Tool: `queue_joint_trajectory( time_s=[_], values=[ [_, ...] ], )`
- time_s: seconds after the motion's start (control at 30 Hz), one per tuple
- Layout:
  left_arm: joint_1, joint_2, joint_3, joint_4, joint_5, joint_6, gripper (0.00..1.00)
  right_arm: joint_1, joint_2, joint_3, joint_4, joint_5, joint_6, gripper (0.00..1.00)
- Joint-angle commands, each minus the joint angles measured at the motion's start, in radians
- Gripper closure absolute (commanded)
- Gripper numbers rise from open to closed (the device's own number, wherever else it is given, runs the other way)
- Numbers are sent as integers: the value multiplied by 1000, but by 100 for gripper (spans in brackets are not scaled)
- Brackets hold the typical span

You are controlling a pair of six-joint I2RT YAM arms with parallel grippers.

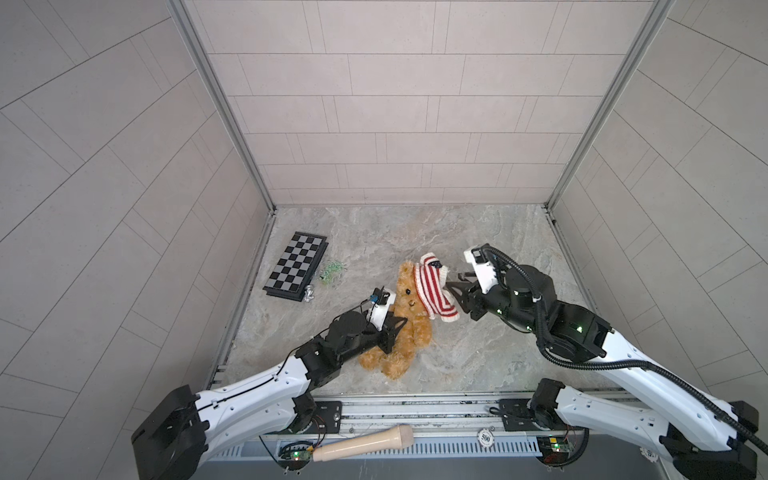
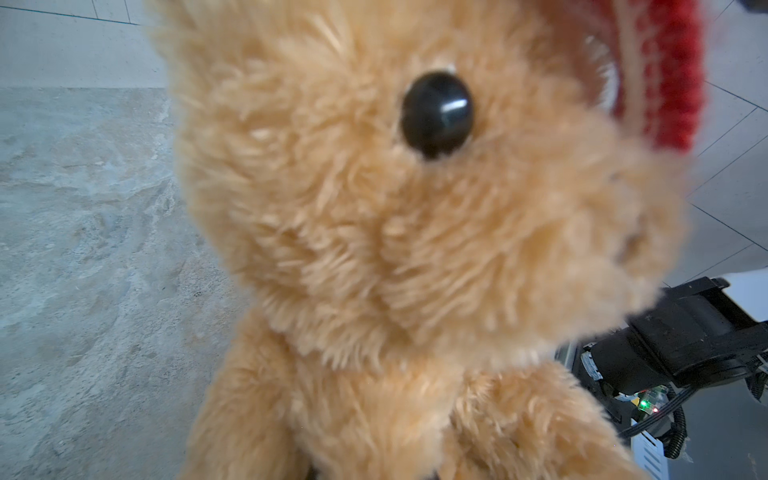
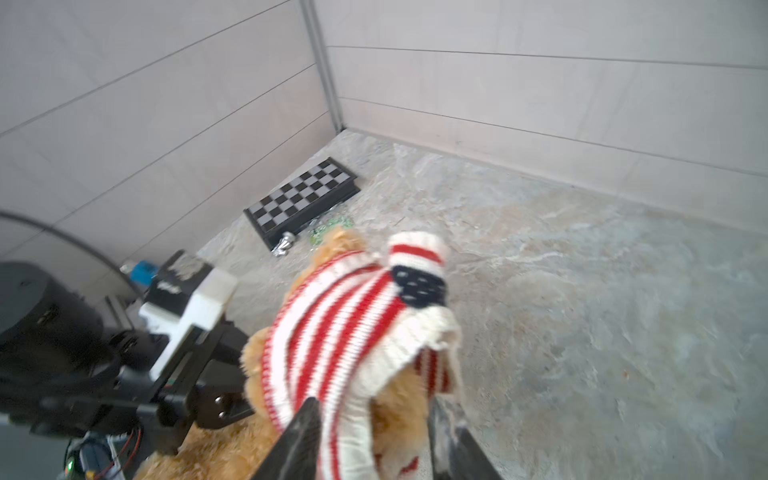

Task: Dress the teddy bear
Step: 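Pull the sweater down over the bear's head with the right gripper while the left holds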

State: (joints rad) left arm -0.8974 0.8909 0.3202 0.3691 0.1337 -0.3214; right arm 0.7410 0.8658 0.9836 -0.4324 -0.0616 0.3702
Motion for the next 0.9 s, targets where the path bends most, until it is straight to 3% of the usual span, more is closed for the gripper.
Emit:
queue_joint_trajectory(
  time_s=[0.0, 0.13, 0.43, 0.87],
  values=[
    [-4, -27, -3, 44, -5, 6, 100, -102, -37, -41, -35, -134, 112, 58],
    [-3, -34, -5, 38, 2, 10, 100, -153, -15, -69, -16, -225, 122, 59],
    [-4, -32, 3, 37, 54, 12, 100, -154, 55, -82, 94, -380, 127, 59],
    [-4, -38, 11, 43, 109, 18, 100, -152, 117, -87, 172, -466, 129, 56]
  ],
)
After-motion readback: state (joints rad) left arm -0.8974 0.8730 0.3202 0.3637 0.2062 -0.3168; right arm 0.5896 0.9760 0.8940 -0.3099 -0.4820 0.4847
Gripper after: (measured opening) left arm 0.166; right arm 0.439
